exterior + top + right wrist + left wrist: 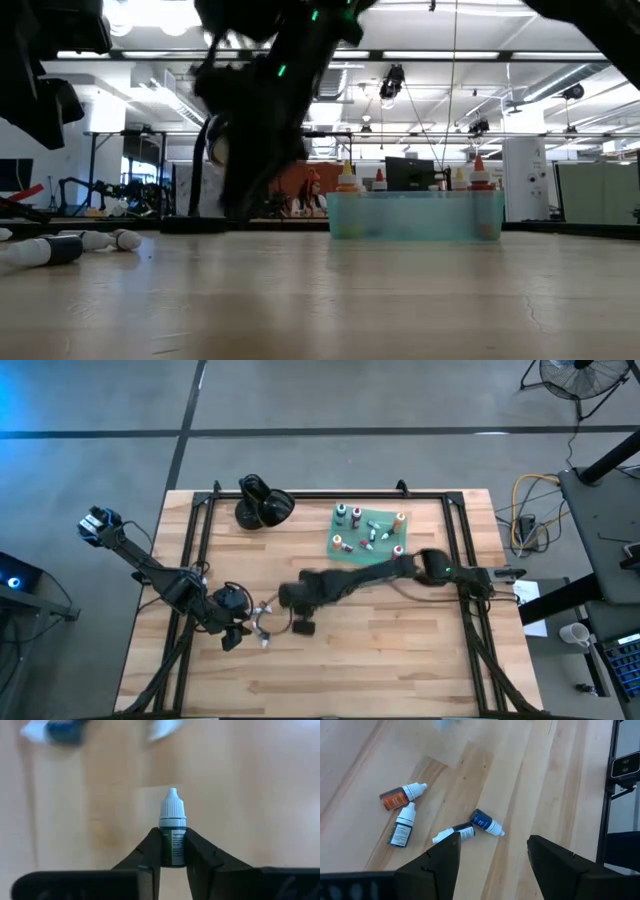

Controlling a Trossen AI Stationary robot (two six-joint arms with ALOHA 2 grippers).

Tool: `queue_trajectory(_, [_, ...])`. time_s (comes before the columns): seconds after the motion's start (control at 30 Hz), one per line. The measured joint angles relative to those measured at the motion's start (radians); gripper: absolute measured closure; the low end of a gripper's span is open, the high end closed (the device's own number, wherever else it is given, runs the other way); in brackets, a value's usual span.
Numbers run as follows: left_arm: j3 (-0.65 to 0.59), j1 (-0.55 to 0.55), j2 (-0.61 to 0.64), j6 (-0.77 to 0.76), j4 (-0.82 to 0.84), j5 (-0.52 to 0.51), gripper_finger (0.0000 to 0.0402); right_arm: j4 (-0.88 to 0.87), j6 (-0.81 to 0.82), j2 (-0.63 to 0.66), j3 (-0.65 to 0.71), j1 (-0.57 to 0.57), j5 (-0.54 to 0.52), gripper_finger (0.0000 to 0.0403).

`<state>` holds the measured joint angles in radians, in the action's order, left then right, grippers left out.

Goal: Pick & Place food coloring
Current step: Put the green food coloring bottle into the green bin, then put the dark blue food coloring bottle into the green bin

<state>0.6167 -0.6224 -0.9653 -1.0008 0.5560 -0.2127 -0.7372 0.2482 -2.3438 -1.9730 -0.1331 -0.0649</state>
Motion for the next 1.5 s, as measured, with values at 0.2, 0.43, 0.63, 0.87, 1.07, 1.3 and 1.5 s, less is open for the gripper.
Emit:
queue_trajectory(0.2, [0.000, 0.000, 0.000, 0.015, 0.007, -0.031, 0.0200, -0.256, -0.020, 0.213, -0.005, 0.072, -0.231, 0.0327])
queue_trajectory(0.43, [0.000, 0.000, 0.000, 0.022, 0.008, -0.065, 0.0200, -0.602, 0.151, 0.403, -0.001, 0.248, -0.384, 0.0338])
queue_trajectory(0.63, [0.000, 0.000, 0.000, 0.028, 0.013, -0.066, 0.0200, -0.663, 0.250, 0.501, 0.001, 0.408, -0.076, 0.0291])
queue_trajectory(0.87, [0.000, 0.000, 0.000, 0.033, 0.015, -0.066, 0.0200, -0.663, 0.209, 0.576, -0.052, 0.436, -0.046, 0.0255])
queue_trajectory(1.07, [0.000, 0.000, 0.000, 0.032, 0.015, -0.066, 0.0200, -0.623, 0.204, 0.651, -0.178, 0.436, -0.067, 0.0248])
queue_trajectory(1.3, [0.000, 0.000, 0.000, -0.064, -0.047, -0.059, 0.0200, -0.554, 0.178, 0.705, -0.232, 0.437, -0.068, 0.0256])
queue_trajectory(1.5, [0.020, 0.050, -0.006, -0.201, 0.233, 0.036, 0.0200, -0.567, 0.155, 0.697, -0.198, 0.432, -0.066, 0.0265])
